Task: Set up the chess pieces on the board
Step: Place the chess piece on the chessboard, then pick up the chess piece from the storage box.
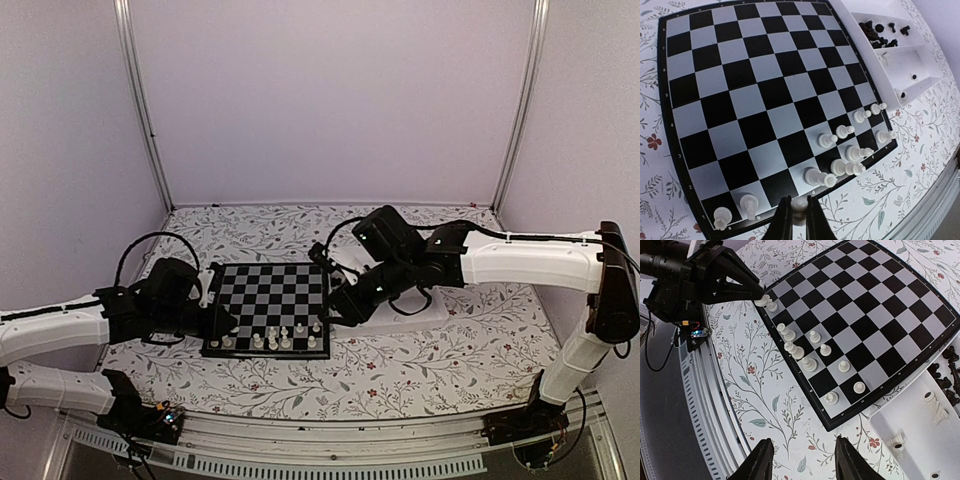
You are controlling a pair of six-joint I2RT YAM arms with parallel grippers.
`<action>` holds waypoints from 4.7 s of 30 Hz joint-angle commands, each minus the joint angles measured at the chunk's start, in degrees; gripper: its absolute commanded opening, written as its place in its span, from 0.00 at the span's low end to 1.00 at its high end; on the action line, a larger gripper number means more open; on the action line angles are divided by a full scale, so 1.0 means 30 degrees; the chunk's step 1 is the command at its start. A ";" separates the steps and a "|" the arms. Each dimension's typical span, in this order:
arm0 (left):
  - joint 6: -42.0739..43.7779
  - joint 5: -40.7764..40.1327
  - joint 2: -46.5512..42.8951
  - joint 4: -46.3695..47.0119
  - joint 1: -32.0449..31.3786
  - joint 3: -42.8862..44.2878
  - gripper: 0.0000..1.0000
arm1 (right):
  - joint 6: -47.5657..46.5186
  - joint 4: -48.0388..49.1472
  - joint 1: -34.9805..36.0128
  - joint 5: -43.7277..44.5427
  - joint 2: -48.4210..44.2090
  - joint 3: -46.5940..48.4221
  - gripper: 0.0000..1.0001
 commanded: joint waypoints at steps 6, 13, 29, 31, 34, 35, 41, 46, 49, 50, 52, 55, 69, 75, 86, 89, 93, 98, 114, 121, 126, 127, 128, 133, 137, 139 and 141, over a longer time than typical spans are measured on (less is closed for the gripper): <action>0.0537 -0.0503 0.1422 0.1699 -0.0393 -0.0609 0.03 | 0.0206 -0.0335 0.0110 0.0206 0.0195 0.0312 0.45; 0.0808 -0.0327 0.2625 0.2392 -0.0429 -0.0545 0.04 | 0.0219 -0.0328 0.0144 0.0188 0.0223 0.0179 0.45; 0.1094 -0.0325 0.3899 0.3110 -0.0459 -0.0791 0.08 | 0.0169 -0.0472 0.0129 0.0240 0.0339 0.0269 0.45; 0.1143 -0.0325 0.4019 0.3144 -0.0459 -0.0729 0.08 | 0.0205 -0.0473 0.0137 0.0210 0.0358 0.0280 0.45; 0.1171 -0.0325 0.4123 0.3131 -0.0459 -0.0751 0.08 | 0.0207 -0.0474 0.0122 0.0180 0.0396 0.0310 0.45; 0.1203 -0.0325 0.4178 0.3143 -0.0459 -0.0763 0.09 | 0.0232 -0.0474 0.0122 0.0174 0.0399 0.0301 0.45; 0.1405 -0.0325 0.4510 0.3169 -0.0459 -0.0768 0.11 | 0.0348 -0.0460 0.0127 0.0129 0.0429 0.0244 0.45; 0.1409 -0.0325 0.4513 0.3153 -0.0487 -0.0822 0.11 | 0.0453 -0.0449 0.0133 0.0091 0.0401 0.0149 0.45; 0.1378 -0.0325 0.4456 0.3119 -0.0488 -0.0939 0.11 | 0.0470 -0.0445 0.0122 0.0038 0.0394 0.0109 0.45; 0.1383 -0.0325 0.4414 0.3080 -0.0488 -0.0976 0.11 | 0.0483 -0.0441 0.0125 0.0013 0.0398 0.0092 0.45; 0.1337 -0.0325 0.4346 0.3009 -0.0517 -0.1038 0.11 | 0.0513 -0.0423 0.0122 0.0019 0.0399 0.0063 0.45; 0.1323 -0.0325 0.4251 0.2913 -0.0546 -0.1104 0.14 | 0.0514 -0.0368 0.0136 -0.0017 0.0369 0.0010 0.45; 0.1702 -0.0325 0.3316 0.1225 -0.0605 0.0219 0.26 | 0.0669 -0.0298 0.0130 0.0037 0.0083 0.0037 0.46; 0.2345 -0.0407 0.1635 0.0169 -0.0605 0.2166 0.31 | 0.0521 -0.1583 -0.0481 0.3399 -0.0713 0.1949 0.49; 0.3243 0.0614 0.3550 -0.0434 -0.0459 0.7045 0.36 | 0.1795 -0.3569 -0.5782 0.0076 -0.0185 0.0079 0.72; 0.3134 0.1374 0.4729 -0.0609 -0.0459 0.8530 0.35 | 0.1278 -0.4565 -0.5768 0.1593 0.0756 0.0296 0.56; 0.2936 0.2235 0.5766 -0.0487 -0.0459 0.9937 0.36 | 0.1253 -0.5265 -0.5767 0.2451 0.2041 0.0531 0.42; 0.2956 0.2872 0.6397 -0.0784 -0.0459 1.0522 0.35 | 0.2020 -0.7001 -0.5760 0.3624 0.2812 0.0899 0.40; 0.2847 0.3277 0.6445 -0.0396 -0.0459 0.9757 0.35 | 0.3164 -0.7907 -0.5796 0.3065 0.4961 0.0772 0.43; 0.2745 0.3250 0.6534 -0.0385 -0.0459 0.9623 0.35 | 0.2764 -0.8126 -0.5796 0.3956 0.5977 0.1950 0.40; 0.2650 0.3228 0.6506 -0.0327 -0.0459 0.9549 0.35 | 0.2385 -0.8417 -0.5811 0.3615 0.7004 0.2698 0.20; 0.2644 0.3181 0.6483 -0.0347 -0.0459 0.9523 0.35 | 0.2377 -0.8436 -0.5813 0.3536 0.7053 0.2763 0.18; 0.2661 0.3171 0.6458 -0.0345 -0.0459 0.9494 0.35 | 0.2386 -0.8512 -0.5798 0.3516 0.7098 0.2845 0.17; 0.2602 0.3088 0.6330 -0.0275 -0.0459 0.9251 0.36 | 0.2230 -0.8704 -0.5768 0.3629 0.6993 0.2933 0.14; 0.2558 0.3245 0.6413 -0.0177 -0.0459 0.9211 0.35 | 0.1858 -0.8740 -0.5620 0.3670 0.7035 0.3025 0.09; 0.2581 0.3294 0.6495 -0.0162 -0.0459 0.9344 0.35 | 0.1557 -0.8809 -0.5326 0.3850 0.6900 0.3270 0.08; 0.2596 0.3330 0.6600 -0.0163 -0.0459 0.9545 0.35 | 0.1125 -0.8900 -0.4785 0.4385 0.6549 0.3627 0.08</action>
